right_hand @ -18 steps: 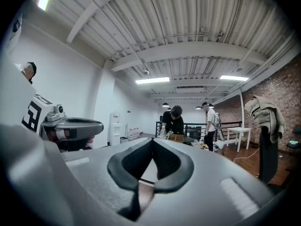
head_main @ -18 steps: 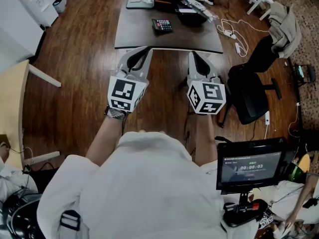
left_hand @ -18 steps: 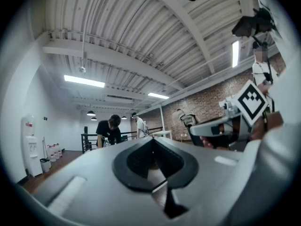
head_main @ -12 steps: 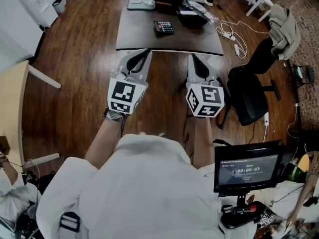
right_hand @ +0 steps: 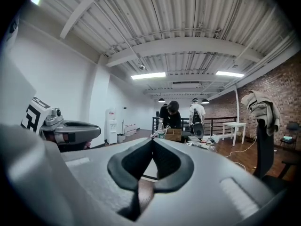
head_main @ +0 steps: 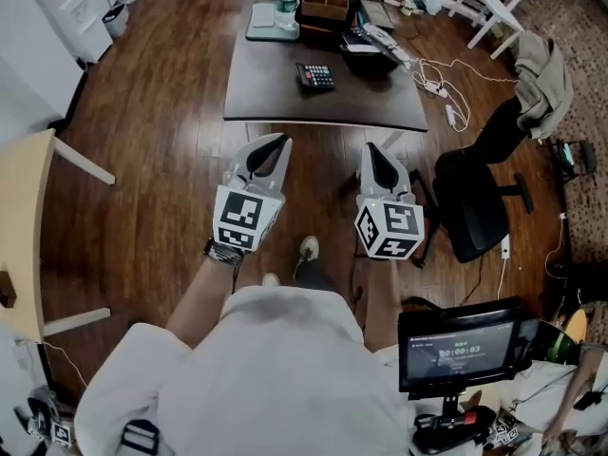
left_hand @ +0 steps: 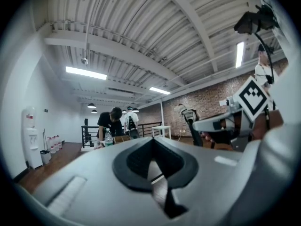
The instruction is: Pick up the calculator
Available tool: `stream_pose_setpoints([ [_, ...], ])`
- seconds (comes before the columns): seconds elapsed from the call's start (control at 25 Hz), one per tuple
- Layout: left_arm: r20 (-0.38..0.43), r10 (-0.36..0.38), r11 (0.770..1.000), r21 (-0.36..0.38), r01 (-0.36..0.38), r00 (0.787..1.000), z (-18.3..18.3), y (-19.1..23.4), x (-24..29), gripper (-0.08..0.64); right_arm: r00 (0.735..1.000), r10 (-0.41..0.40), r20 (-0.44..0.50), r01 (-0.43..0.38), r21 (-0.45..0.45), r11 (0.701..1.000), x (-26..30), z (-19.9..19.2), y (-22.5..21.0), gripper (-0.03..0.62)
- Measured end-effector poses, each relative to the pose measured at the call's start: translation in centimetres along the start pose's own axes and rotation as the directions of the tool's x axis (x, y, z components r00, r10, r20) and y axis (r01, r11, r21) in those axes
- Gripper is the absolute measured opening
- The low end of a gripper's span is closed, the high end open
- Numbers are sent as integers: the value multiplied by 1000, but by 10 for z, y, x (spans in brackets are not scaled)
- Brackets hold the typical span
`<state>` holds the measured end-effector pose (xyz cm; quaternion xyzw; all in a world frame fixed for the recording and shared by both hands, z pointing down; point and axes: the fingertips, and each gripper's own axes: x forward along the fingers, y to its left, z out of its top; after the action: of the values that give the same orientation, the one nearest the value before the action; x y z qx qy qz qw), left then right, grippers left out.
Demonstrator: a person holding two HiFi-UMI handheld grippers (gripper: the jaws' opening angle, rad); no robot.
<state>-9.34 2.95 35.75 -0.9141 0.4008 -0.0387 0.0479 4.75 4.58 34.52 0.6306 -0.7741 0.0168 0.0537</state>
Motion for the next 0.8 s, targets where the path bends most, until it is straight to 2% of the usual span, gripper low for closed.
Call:
stream_pose_setpoints([
  [0.4,-37,44,999,-4,-44,998,-19,28,36,6,1000,10,-5,-9,26,1000,46,-10,-23,2],
  [0.8,-57,52,999,11,-52,997,-25,49,118,6,999,32,3,-32,58,998,122,-14,-77,2],
])
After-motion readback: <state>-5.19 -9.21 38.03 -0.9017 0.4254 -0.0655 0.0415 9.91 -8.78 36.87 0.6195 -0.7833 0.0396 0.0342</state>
